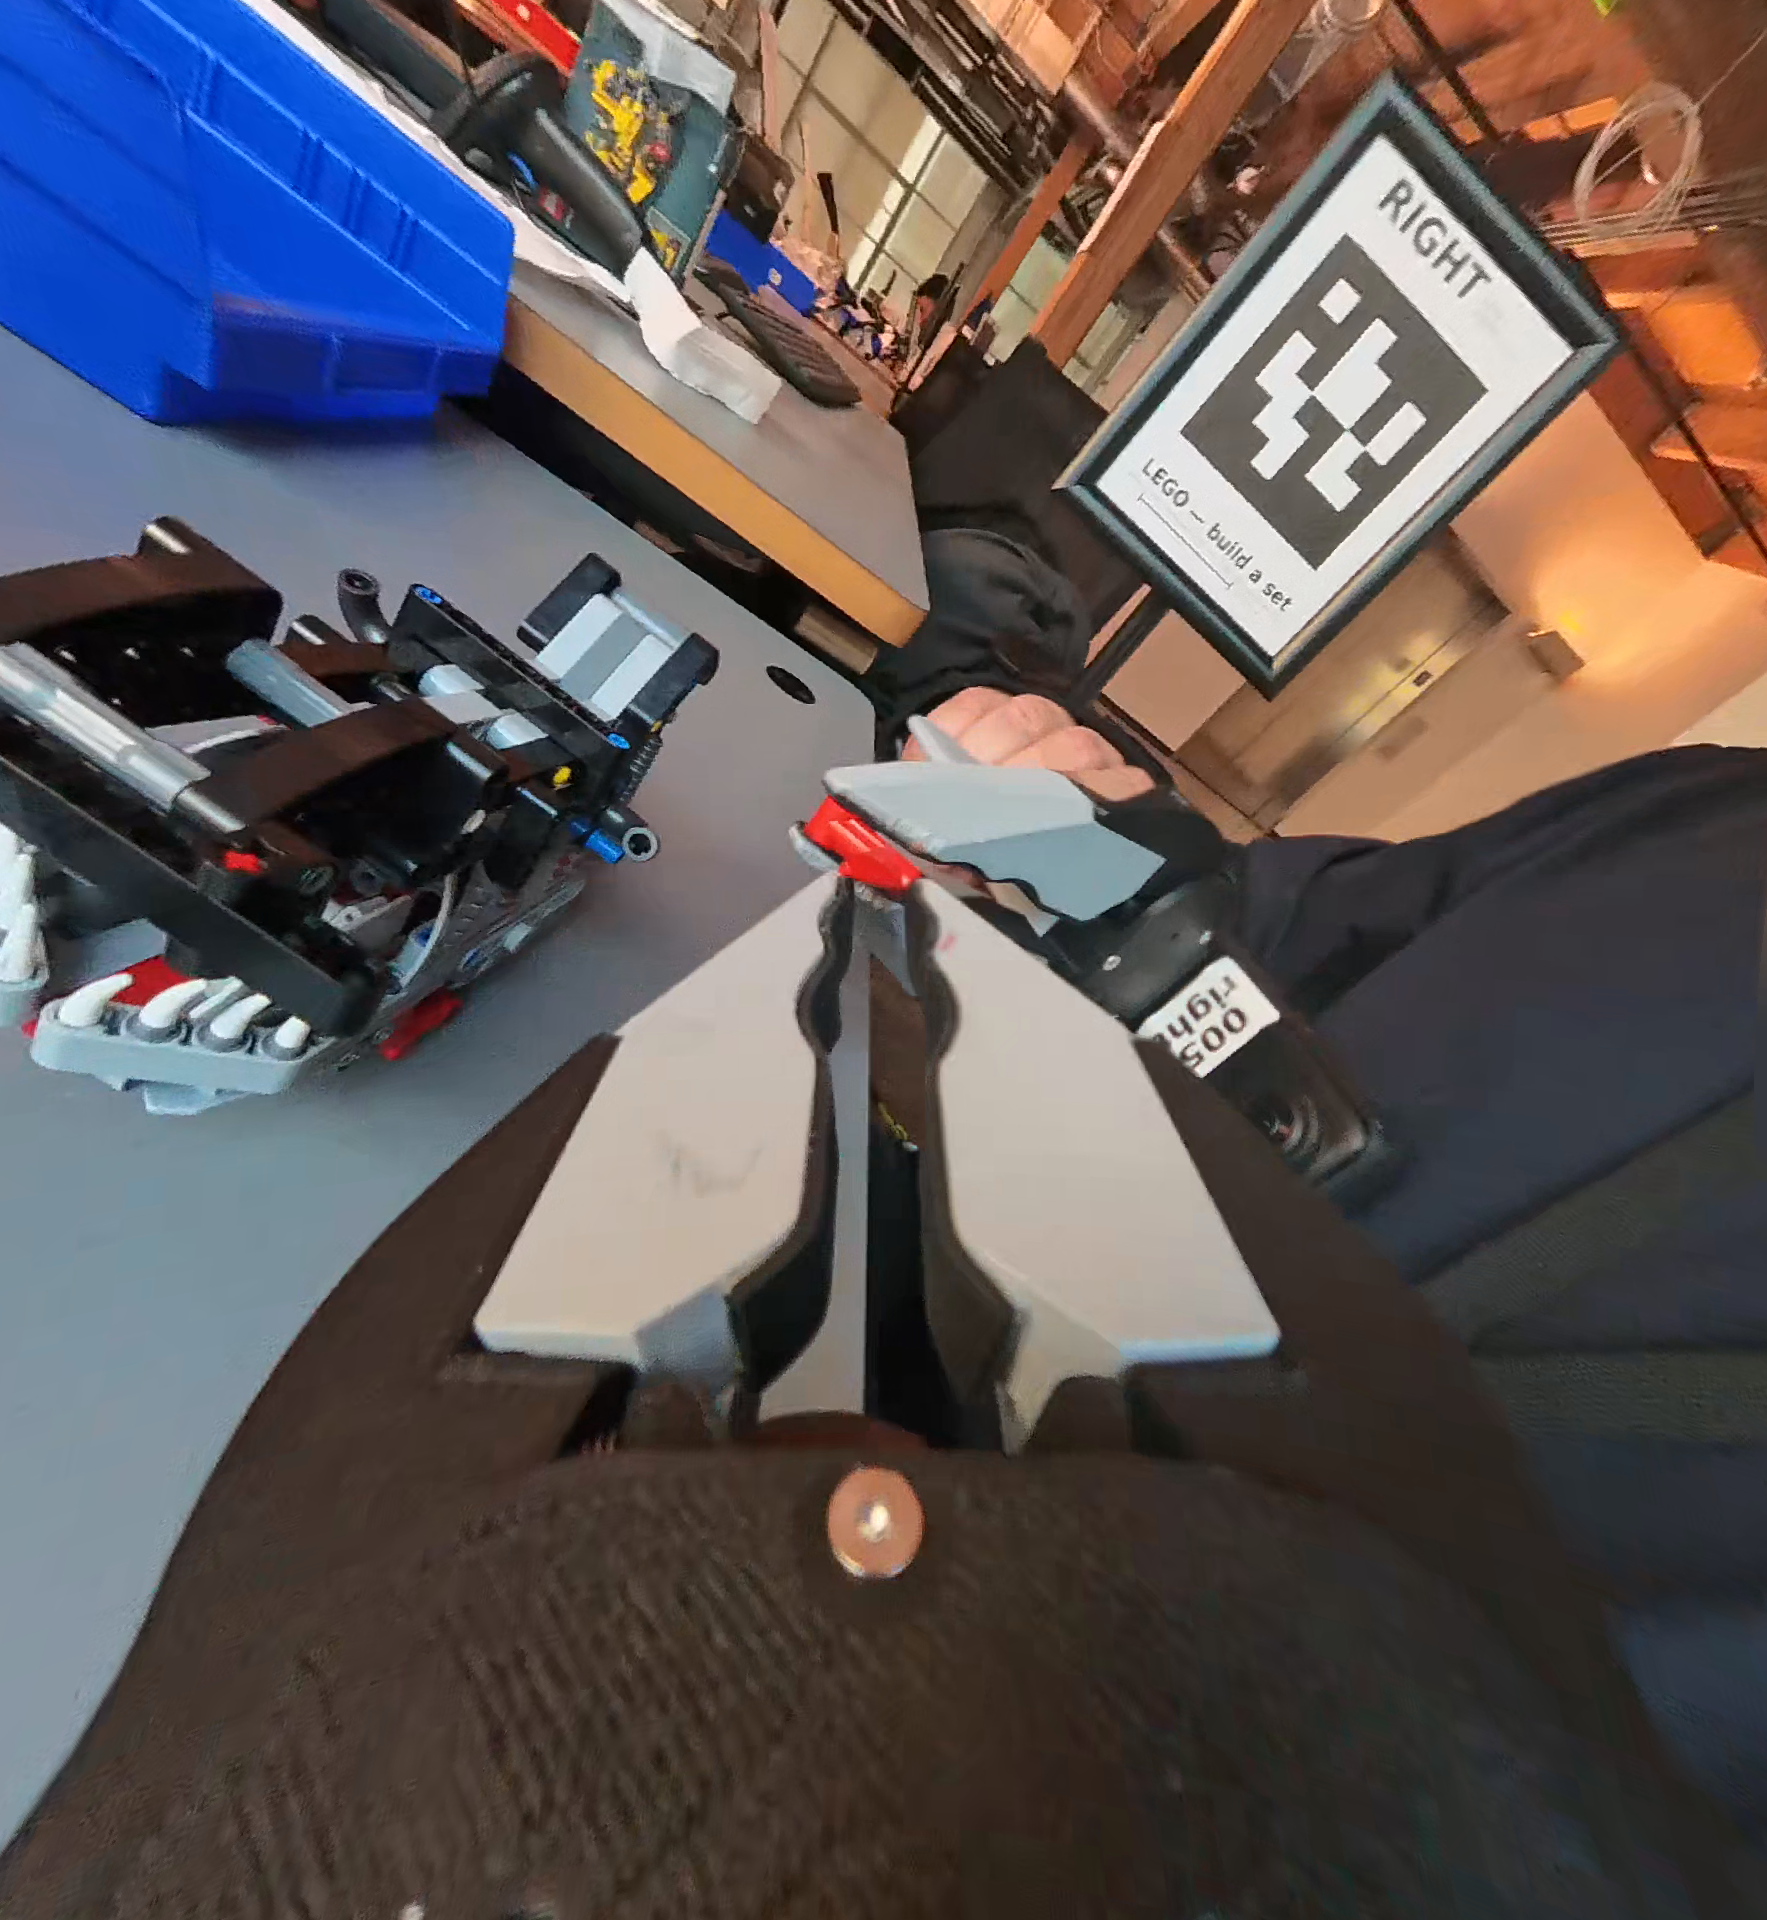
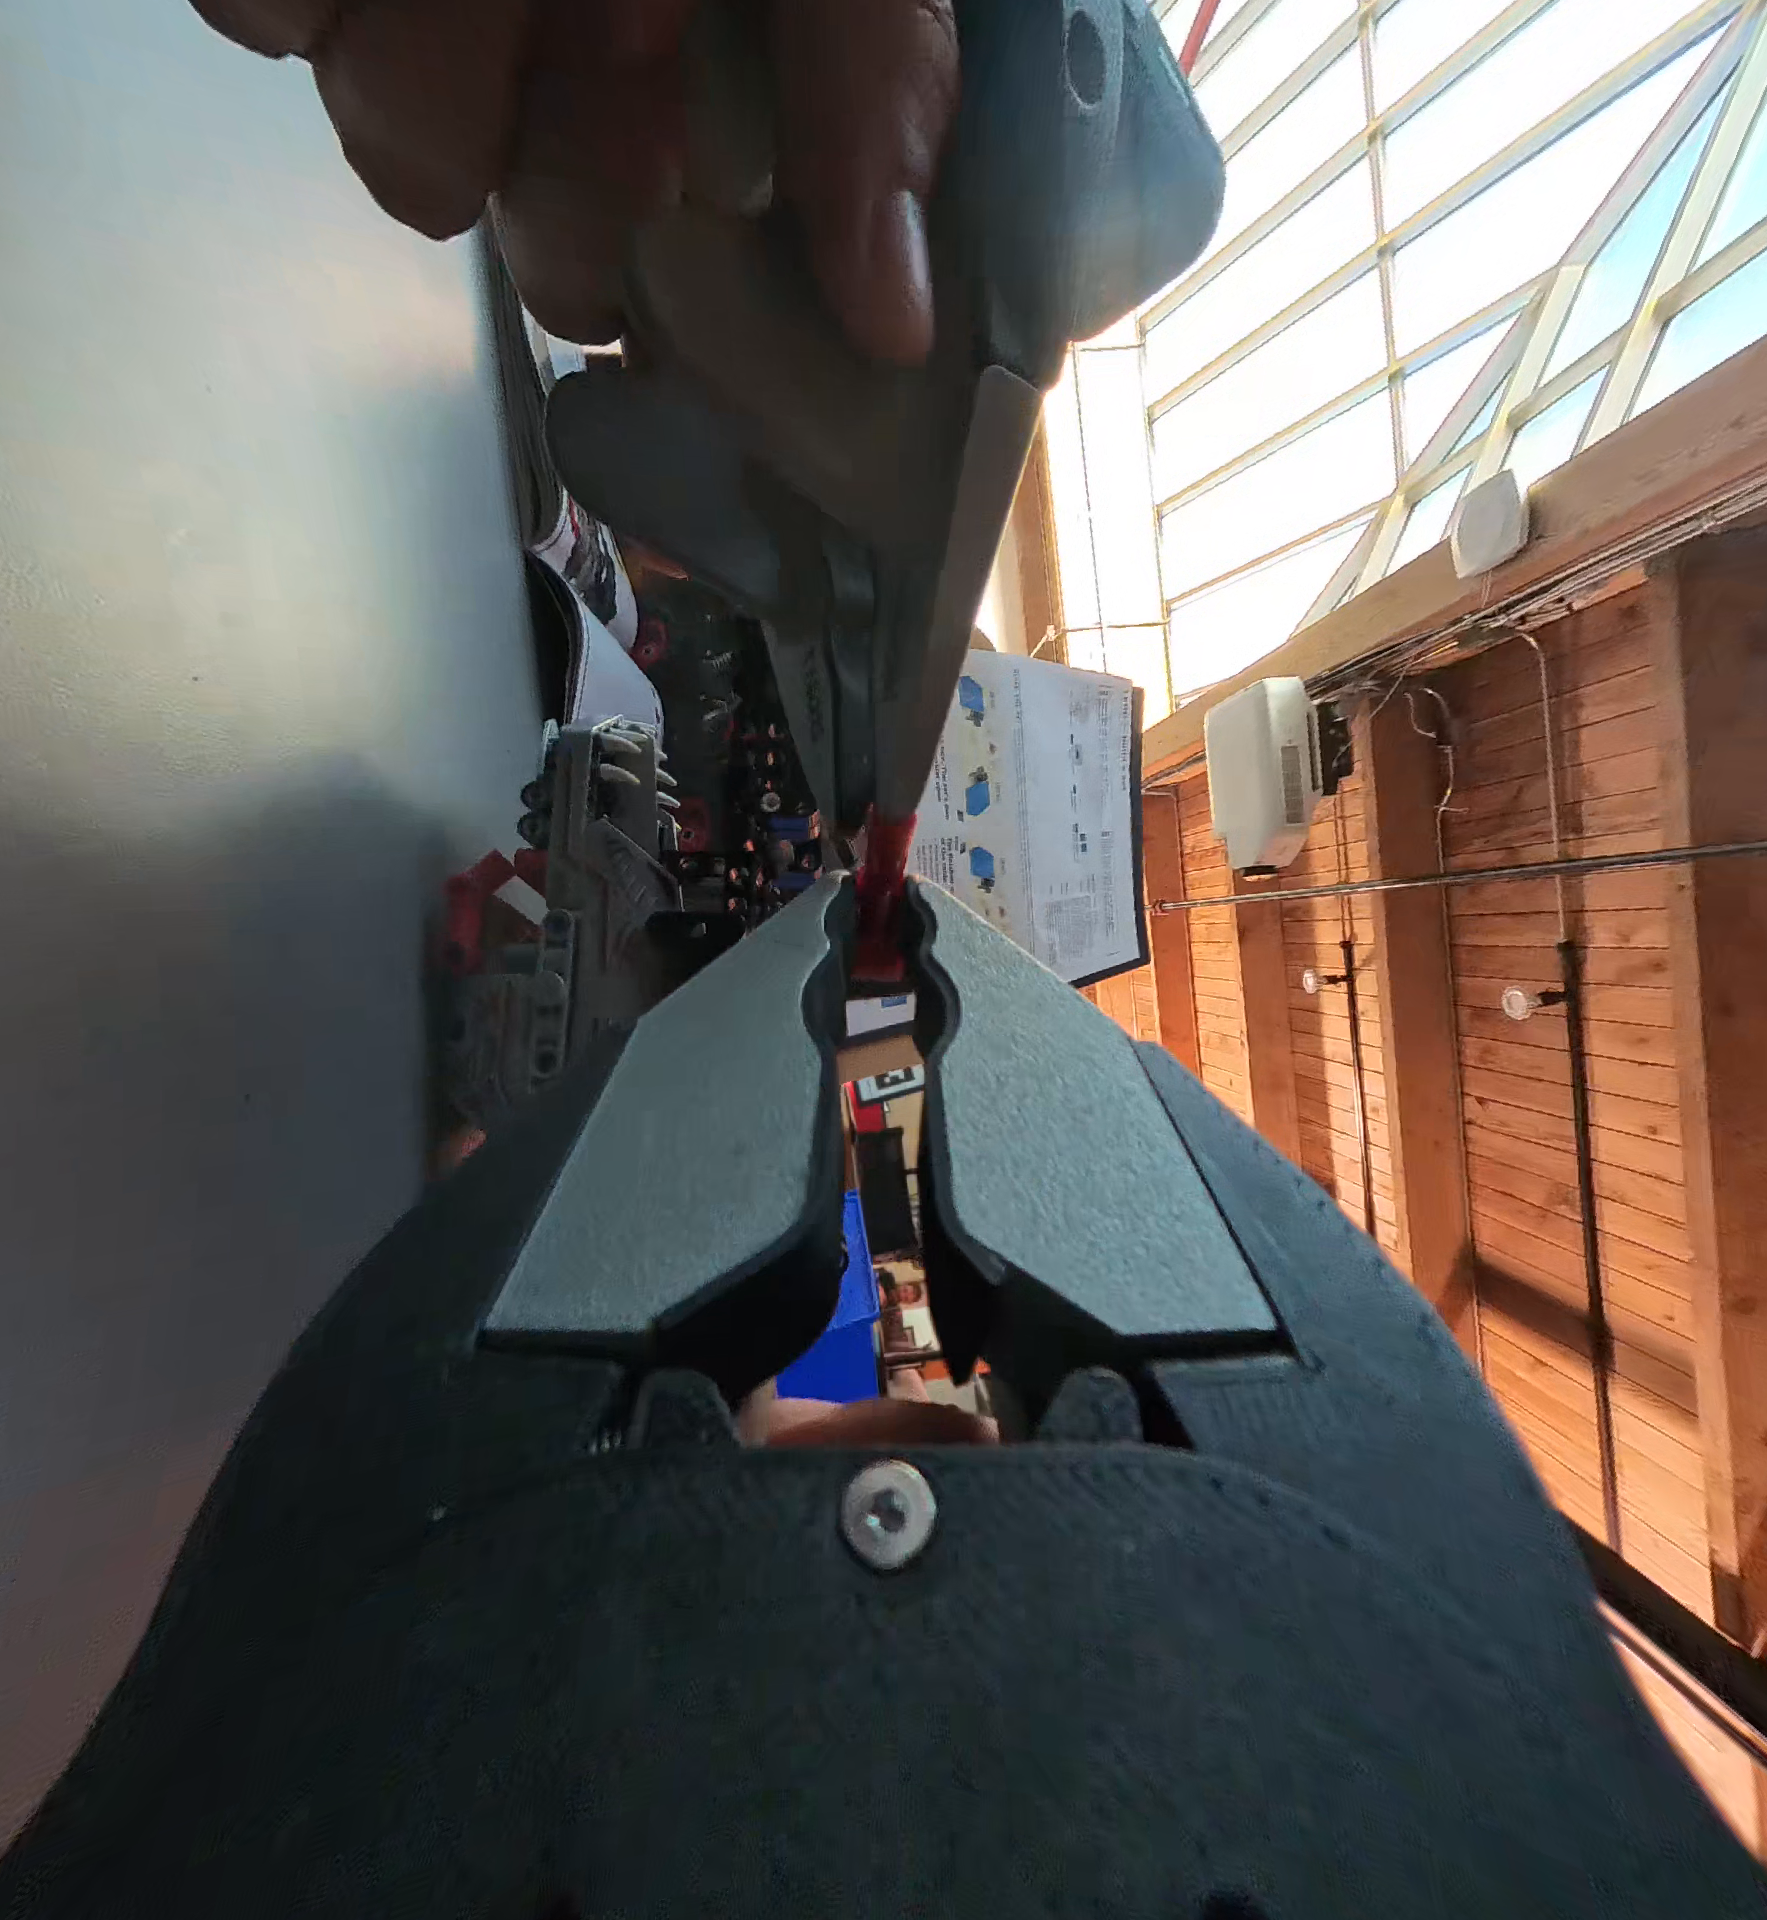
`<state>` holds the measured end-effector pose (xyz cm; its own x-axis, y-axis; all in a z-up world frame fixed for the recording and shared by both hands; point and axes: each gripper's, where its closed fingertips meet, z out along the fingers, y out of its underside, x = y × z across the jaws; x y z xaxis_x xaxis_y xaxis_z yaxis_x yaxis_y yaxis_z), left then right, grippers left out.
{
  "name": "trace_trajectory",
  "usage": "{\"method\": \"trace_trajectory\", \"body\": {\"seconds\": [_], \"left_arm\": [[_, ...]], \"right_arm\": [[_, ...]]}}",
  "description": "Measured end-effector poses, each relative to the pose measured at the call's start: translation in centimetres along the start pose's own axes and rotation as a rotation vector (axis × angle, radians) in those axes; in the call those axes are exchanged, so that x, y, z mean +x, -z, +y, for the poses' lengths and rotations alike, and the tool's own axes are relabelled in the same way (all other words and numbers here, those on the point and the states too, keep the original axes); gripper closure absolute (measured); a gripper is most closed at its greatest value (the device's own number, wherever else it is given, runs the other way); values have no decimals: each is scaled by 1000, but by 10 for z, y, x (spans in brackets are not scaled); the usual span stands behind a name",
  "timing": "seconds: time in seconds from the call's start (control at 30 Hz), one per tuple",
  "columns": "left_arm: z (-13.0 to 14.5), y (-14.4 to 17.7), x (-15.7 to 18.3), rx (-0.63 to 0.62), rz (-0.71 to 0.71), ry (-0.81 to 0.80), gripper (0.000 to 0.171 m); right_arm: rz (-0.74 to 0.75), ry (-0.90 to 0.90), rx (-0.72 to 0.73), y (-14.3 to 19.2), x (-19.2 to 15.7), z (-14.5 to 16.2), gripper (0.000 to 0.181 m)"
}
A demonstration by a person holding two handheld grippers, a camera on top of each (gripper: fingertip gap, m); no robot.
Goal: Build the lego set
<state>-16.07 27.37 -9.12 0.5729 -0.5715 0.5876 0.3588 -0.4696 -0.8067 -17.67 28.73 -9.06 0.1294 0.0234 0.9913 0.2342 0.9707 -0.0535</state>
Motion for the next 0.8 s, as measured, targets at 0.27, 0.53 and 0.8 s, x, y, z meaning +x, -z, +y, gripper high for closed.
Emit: {"method": "trace_trajectory", "body": {"seconds": [0.27,0.53,0.8], "left_arm": [[0,-4,0,17,39,106,162],[1,1,-13,-88,-138,-384,167],[-7,-4,-28,-15,-225,-504,167]], "right_arm": [[17,73,29,2,-1,-4,177],[-216,-379,-11,13,-12,17,177],[-361,-868,-203,21,-26,64,148]]}}
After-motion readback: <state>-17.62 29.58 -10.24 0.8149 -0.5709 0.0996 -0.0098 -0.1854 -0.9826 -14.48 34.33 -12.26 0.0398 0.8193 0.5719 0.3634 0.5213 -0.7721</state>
